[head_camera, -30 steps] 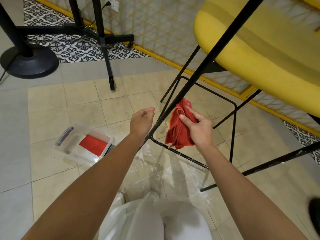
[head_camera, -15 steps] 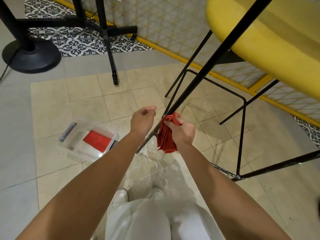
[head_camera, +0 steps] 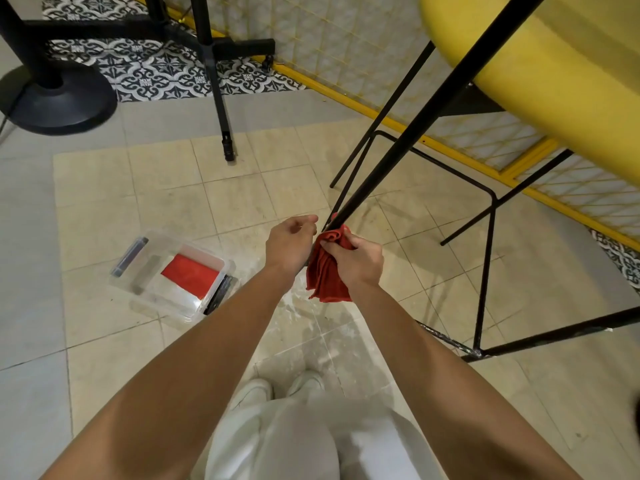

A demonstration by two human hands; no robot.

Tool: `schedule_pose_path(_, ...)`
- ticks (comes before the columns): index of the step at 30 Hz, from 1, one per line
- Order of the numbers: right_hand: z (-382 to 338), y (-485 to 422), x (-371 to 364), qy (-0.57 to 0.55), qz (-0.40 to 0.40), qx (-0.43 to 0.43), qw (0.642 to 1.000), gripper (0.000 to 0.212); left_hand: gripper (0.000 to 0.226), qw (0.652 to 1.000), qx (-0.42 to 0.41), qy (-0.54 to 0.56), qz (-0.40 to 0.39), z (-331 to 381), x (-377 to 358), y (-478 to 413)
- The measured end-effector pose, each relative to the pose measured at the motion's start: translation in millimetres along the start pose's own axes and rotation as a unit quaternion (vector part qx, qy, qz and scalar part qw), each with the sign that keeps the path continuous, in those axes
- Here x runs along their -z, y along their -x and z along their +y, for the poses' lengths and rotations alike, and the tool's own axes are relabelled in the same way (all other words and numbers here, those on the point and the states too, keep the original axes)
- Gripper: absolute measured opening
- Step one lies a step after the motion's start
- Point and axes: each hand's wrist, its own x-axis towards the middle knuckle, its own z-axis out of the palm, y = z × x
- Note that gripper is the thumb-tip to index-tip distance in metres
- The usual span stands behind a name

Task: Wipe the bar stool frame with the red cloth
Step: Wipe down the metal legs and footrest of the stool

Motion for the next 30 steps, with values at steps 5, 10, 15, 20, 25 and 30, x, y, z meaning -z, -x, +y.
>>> schedule_pose_path(5,-3.9,3.0,6.5,-0.028,0.027,0.027,0.999,0.048,0.021,1.000,0.002,-0.009,0.004,-1.7,3.5,-4.4)
schedule_pose_path(10,-6.2,7.4,3.8,-0.077,0.061,0.043,0.994,0.040,0.021,1.000,-0.001,-0.019,0.006,-1.2,6.9,-9.2)
schedule_pose_path(15,0.0,7.1,-7.4,0.019,0.050,0.011,0.998,0.030,0.022,1.000,0.006,-0.010,0.004,-13.9,4.8,-6.2)
schedule_pose_path(20,19.3,10.5,-5.0,0.077,-0.013,-0.009,0.997,0.044,0.023,0.999,0.024,-0.022,-0.006,-30.2,3.0,-0.7)
schedule_pose_path(25,33.6,19.2,-2.3,0.048,-0.059,-0.013,0.997,0.046,0.026,0.996,0.065,-0.040,-0.052,-40.9,8.5,7.5)
schedule_pose_path(30,36.9,24.5,-1.5,0.002,-0.173,0.005,0.985,0.048,0.020,0.991,0.080,0.007,-0.110,-54.6,6.9,22.8)
